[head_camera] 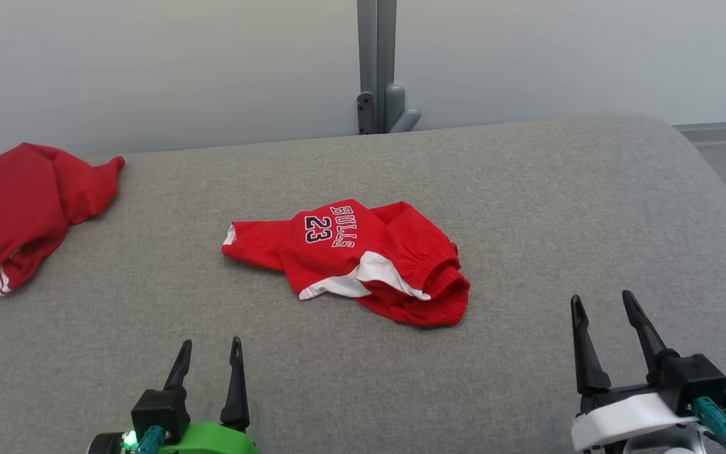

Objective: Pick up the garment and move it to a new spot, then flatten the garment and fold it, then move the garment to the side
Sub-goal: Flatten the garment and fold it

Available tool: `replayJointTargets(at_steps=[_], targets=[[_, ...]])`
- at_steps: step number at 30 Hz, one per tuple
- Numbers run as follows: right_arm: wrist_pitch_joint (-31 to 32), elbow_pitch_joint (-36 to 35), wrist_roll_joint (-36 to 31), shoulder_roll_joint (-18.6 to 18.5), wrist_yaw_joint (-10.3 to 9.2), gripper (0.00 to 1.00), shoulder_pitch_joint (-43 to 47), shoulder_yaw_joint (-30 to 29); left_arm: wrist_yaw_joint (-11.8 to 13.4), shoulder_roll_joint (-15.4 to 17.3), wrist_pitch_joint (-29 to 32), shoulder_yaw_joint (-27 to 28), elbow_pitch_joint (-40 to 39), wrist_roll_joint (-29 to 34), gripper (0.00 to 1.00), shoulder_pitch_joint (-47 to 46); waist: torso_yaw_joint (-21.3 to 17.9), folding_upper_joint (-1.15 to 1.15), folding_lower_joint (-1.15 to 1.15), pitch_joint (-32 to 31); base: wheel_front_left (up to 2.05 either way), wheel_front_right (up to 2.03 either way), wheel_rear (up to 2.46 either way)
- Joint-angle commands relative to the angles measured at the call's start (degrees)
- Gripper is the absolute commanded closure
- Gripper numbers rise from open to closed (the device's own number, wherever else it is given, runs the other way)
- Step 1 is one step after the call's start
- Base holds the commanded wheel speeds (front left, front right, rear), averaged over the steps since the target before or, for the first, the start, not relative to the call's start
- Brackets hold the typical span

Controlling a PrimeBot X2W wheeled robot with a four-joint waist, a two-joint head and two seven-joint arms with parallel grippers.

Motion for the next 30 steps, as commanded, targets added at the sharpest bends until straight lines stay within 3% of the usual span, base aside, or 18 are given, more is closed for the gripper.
replayJointTargets(at_steps=[1, 9, 20, 27, 28, 30], targets=[[-0.2, 0.3, -0.2, -0.1, 0.00, 0.00, -1.2, 0.8, -0.3, 0.0, 0.0, 0.0, 0.0, 0.4, 0.00, -0.4, 0.8, 0.00, 0.00, 0.5, 0.00, 0.00, 0.00], [-0.2, 5.4, -1.1, -0.1, 0.00, 0.00, -5.5, 5.3, -0.7, -0.1, 0.0, -1.6, -0.6, 0.6, 0.00, -1.8, 5.7, 0.00, 0.00, 2.6, 0.00, 0.00, 0.00], [-0.2, 19.9, 0.9, -0.2, 0.00, 0.00, -14.9, 9.5, 0.3, -0.1, 0.0, -5.1, -1.6, -1.2, 0.00, -4.1, 15.0, 0.00, 0.00, 7.6, 0.00, 0.00, 0.00], [-0.2, 27.4, 0.2, -0.2, 0.00, 0.00, -18.7, 9.3, 1.1, -0.1, 0.0, -5.9, -1.9, -2.1, 0.00, -4.8, 17.9, 0.00, 0.00, 8.9, 0.00, 0.00, 0.00], [-0.2, 27.9, 0.1, -0.2, 0.00, 0.12, -18.9, 9.1, 1.3, -0.1, 0.0, -5.9, -1.9, -2.2, 0.00, -4.7, 17.9, 0.00, 0.00, 9.0, 0.00, 0.00, 0.00], [-0.2, 29.3, -0.4, -0.2, 0.00, 0.46, -19.3, 8.3, 1.5, -0.1, 0.0, -5.8, -1.9, -2.3, 0.00, -4.6, 17.9, 0.00, 0.00, 8.9, 0.00, 0.00, 0.00]])
